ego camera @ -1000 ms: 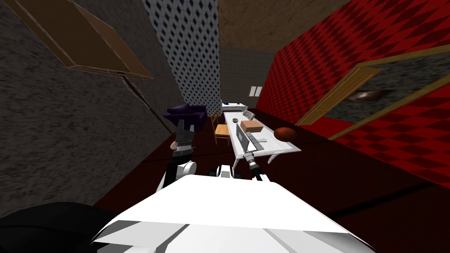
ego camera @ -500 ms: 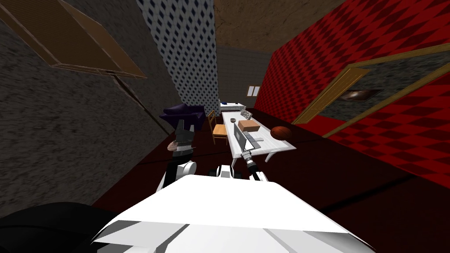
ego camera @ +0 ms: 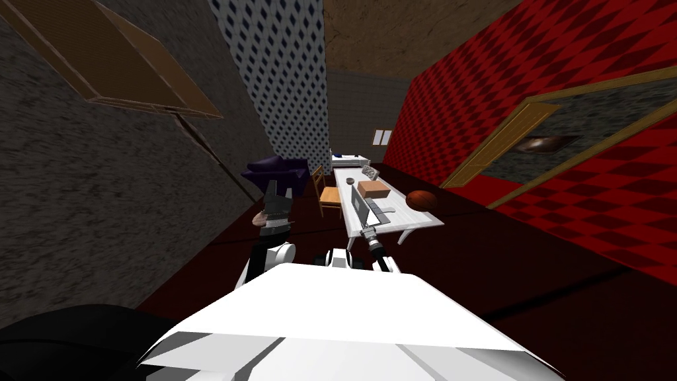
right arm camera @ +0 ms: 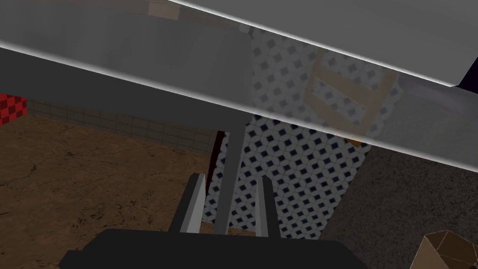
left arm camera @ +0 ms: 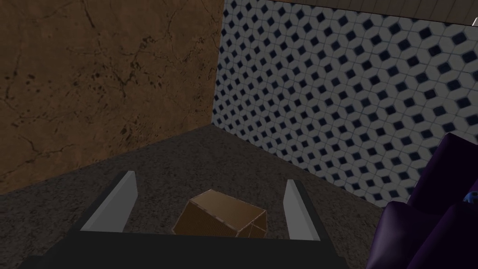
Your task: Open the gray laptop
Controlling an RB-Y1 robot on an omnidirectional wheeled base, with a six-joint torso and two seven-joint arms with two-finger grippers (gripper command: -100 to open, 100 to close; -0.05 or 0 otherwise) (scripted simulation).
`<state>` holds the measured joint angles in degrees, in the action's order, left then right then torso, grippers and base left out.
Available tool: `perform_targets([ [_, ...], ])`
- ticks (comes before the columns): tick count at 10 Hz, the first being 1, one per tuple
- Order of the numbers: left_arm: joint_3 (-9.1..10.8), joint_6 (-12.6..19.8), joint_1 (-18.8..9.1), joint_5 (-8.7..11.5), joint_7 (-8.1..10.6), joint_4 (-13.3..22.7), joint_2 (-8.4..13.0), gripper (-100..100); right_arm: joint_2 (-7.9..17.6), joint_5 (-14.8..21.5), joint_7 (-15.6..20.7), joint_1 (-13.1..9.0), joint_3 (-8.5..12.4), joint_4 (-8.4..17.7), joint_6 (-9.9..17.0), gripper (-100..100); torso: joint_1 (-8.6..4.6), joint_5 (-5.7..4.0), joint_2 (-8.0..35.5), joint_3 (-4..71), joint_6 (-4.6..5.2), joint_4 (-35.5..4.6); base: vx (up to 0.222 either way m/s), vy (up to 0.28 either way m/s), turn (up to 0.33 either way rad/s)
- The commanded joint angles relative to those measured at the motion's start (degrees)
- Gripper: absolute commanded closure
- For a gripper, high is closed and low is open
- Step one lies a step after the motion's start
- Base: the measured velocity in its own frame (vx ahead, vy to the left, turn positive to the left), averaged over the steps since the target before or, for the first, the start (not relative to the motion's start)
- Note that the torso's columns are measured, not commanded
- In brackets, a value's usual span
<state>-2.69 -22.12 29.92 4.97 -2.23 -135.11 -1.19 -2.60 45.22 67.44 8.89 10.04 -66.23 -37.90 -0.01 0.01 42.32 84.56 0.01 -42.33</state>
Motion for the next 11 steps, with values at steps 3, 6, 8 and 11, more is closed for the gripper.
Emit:
perform_targets([
  [3,0.0,0.0,0.0,0.0,0.0,0.0,0.0,0,-0.1,-4.2,-6.0,-2.2,-1.6,3.3,0.3,100,0.0,-0.02,-0.1,0.0,0.0,0.1,-0.018,-0.044,0.021],
  [6,0.0,0.0,0.0,0.0,0.0,0.0,0.0,0,-0.1,-6.7,-9.0,-3.1,-2.3,5.6,-0.7,100,-0.02,-0.02,-0.2,0.1,0.04,0.1,-0.005,-0.03,0.016],
  [8,0.0,0.0,0.0,0.0,0.0,0.0,0.0,0,-0.1,-8.8,-11.7,-3.6,-2.8,7.3,-1.4,100,-0.12,-0.08,-0.2,0.1,-0.02,0.1,0.007,-0.044,0.03],
  [11,0.0,0.0,0.0,0.0,0.0,0.0,0.0,0,-0.1,-11.9,-15.6,-4.2,-3.6,9.8,-2.5,100,-0.17,-0.09,-0.3,0.1,0.03,0.2,0.004,-0.039,0.02],
])
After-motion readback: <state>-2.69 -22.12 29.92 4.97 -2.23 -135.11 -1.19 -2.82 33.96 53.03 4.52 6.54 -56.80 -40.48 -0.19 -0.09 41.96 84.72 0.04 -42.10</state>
